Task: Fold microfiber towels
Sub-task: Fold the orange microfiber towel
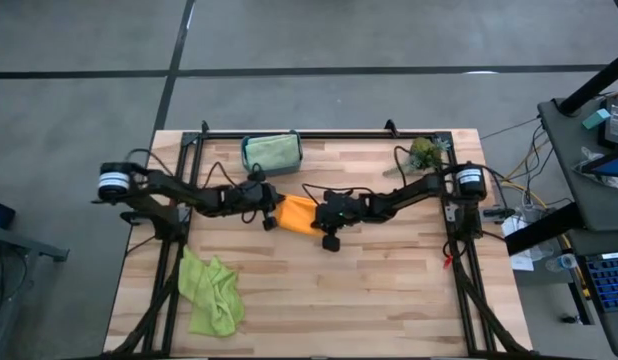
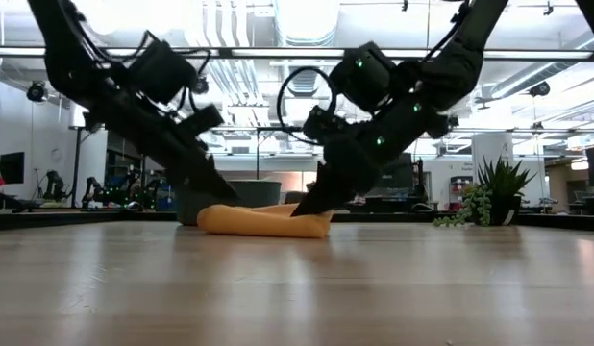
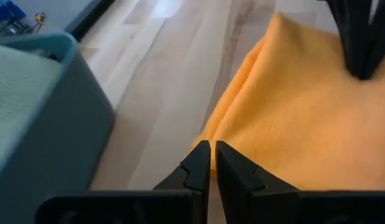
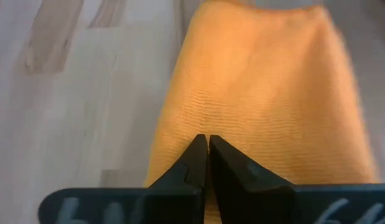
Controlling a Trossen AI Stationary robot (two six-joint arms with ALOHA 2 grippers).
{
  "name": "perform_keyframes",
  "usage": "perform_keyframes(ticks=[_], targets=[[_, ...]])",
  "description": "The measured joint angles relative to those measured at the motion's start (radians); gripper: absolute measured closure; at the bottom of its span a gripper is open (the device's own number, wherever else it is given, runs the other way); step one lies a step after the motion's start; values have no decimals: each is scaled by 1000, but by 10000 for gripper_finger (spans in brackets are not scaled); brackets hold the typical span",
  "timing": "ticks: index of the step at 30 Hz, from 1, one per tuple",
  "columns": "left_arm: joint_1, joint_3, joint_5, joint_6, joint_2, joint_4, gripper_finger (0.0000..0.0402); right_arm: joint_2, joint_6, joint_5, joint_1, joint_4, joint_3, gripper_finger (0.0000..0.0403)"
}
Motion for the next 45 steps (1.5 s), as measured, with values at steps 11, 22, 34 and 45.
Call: perform_keyframes(ticks=[11,22,34,45], targets=[[-16,-13,313,1,-197,-174,392,-98,-7,23,11,-40,0,390],[-58,-9,327,-10,-9,-57,392,-52,31,16,53,-29,2,390],[-58,-6,334,-72,108,-19,392,-22,33,-11,40,-170,5,390],[-57,-10,322,-51,-103,-221,392,-124,-17,7,32,-331,-1,390]])
